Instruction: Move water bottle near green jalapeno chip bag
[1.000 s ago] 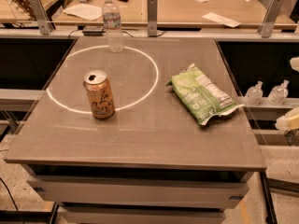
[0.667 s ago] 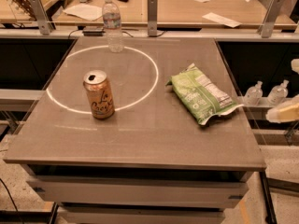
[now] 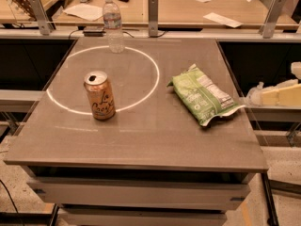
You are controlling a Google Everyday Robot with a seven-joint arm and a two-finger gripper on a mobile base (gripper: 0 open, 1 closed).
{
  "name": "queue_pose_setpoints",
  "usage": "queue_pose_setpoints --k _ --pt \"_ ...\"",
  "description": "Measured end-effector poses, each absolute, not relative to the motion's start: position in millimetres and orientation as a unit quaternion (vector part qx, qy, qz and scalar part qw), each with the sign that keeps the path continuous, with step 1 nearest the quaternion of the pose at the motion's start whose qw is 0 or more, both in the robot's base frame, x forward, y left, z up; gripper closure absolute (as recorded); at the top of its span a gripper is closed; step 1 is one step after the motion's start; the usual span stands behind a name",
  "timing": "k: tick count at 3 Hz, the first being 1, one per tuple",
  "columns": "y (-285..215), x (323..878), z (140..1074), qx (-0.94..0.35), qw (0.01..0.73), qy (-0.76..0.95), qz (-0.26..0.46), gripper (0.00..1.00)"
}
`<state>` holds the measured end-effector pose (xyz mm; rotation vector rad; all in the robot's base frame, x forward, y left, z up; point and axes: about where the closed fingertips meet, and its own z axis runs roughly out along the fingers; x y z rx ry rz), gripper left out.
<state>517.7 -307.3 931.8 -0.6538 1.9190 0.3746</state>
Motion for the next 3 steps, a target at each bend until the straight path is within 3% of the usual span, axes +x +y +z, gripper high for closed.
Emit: queue_pose_setpoints --k 3 --pt "-309.2 534.3 925.6 -0.27 0.482 0.825 0.118 0.0"
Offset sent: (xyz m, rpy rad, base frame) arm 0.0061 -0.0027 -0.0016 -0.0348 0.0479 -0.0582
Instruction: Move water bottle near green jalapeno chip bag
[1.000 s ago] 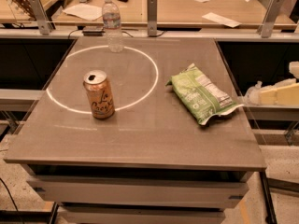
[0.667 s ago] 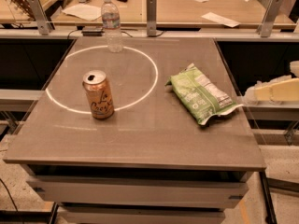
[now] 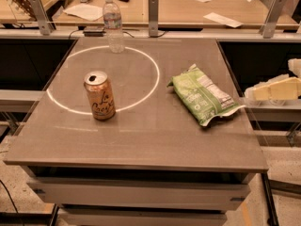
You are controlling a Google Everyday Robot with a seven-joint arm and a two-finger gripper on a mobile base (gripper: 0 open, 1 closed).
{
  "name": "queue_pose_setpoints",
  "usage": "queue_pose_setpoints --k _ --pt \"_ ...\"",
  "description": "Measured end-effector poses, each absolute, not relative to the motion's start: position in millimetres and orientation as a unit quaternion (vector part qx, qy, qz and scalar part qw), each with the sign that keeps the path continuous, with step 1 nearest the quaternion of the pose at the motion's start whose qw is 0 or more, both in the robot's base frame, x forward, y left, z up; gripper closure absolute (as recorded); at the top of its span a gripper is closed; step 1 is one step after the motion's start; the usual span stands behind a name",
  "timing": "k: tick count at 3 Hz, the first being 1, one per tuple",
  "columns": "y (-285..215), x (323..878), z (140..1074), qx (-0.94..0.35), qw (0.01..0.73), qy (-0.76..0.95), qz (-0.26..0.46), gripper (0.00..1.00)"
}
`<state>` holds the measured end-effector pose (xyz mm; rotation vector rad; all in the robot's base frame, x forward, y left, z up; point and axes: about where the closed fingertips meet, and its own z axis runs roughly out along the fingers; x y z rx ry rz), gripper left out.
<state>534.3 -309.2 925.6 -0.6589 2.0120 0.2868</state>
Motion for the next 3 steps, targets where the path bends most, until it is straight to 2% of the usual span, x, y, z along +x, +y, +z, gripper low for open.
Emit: queue_pose_setpoints --k 1,3 --pt "-301.5 562.5 918.3 -0.307 0.479 0.809 0.144 0.0" --pt "-280.5 629.3 936.1 -0.32 0.545 0.743 0.221 0.0"
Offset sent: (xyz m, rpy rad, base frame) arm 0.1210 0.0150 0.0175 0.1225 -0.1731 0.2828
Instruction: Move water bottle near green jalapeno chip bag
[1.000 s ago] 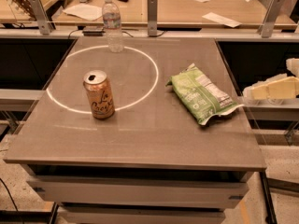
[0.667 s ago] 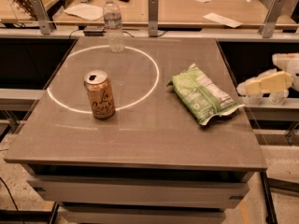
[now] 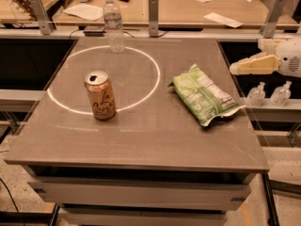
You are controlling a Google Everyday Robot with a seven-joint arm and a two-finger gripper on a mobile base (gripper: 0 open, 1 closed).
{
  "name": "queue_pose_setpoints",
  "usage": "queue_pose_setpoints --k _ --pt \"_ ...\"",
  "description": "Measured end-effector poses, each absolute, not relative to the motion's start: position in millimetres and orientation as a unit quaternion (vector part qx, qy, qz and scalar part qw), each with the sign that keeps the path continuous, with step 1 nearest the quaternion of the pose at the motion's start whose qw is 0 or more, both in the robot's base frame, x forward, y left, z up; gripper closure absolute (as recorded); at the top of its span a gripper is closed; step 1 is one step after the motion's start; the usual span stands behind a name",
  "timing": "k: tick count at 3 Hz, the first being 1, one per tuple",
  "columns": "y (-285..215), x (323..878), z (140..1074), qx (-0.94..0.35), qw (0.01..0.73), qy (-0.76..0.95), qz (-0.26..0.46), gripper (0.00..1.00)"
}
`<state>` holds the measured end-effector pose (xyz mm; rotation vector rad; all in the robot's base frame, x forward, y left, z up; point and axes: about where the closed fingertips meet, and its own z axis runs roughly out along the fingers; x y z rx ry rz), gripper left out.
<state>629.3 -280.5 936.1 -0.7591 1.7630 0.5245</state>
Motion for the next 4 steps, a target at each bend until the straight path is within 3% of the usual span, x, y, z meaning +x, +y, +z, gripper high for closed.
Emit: queue_pose_setpoints --k 2,4 --pt "-220.5 660.4 921.8 -0.31 0.552 0.734 0.247 0.0" --pt "-163.7 732.3 917.5 -0.306 0.593 0.703 0.246 0.0"
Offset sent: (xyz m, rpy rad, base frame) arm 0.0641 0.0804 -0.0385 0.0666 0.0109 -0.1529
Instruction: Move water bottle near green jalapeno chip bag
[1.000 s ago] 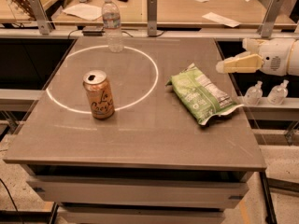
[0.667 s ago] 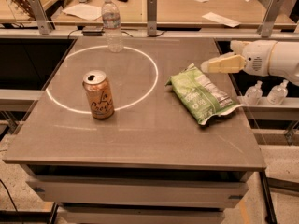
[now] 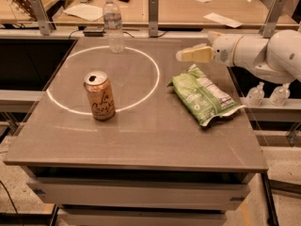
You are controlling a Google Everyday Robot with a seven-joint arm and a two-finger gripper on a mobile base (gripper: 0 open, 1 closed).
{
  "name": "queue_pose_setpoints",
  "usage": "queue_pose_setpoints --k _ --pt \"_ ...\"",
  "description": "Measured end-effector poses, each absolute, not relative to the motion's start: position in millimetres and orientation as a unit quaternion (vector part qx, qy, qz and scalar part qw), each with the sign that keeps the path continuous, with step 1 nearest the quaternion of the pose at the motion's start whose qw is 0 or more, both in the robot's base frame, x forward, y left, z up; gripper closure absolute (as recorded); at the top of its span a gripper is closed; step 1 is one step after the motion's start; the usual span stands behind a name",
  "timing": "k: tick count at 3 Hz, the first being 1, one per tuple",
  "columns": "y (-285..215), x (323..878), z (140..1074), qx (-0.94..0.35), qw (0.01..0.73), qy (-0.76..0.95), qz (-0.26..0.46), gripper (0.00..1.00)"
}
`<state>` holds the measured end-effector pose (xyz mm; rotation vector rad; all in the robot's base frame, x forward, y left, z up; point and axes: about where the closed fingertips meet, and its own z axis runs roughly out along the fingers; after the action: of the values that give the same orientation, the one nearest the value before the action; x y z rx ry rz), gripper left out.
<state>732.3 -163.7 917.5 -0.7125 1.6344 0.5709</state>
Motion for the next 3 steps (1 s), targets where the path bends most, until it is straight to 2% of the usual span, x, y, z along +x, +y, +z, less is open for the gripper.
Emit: queue_pose_setpoints --k 2,3 --pt "-109.2 767.4 916.7 -0.457 0.56 0.64 0.26 0.0" --pt "-107.2 758.8 940.1 -0.484 0.559 0.619 0.265 0.0"
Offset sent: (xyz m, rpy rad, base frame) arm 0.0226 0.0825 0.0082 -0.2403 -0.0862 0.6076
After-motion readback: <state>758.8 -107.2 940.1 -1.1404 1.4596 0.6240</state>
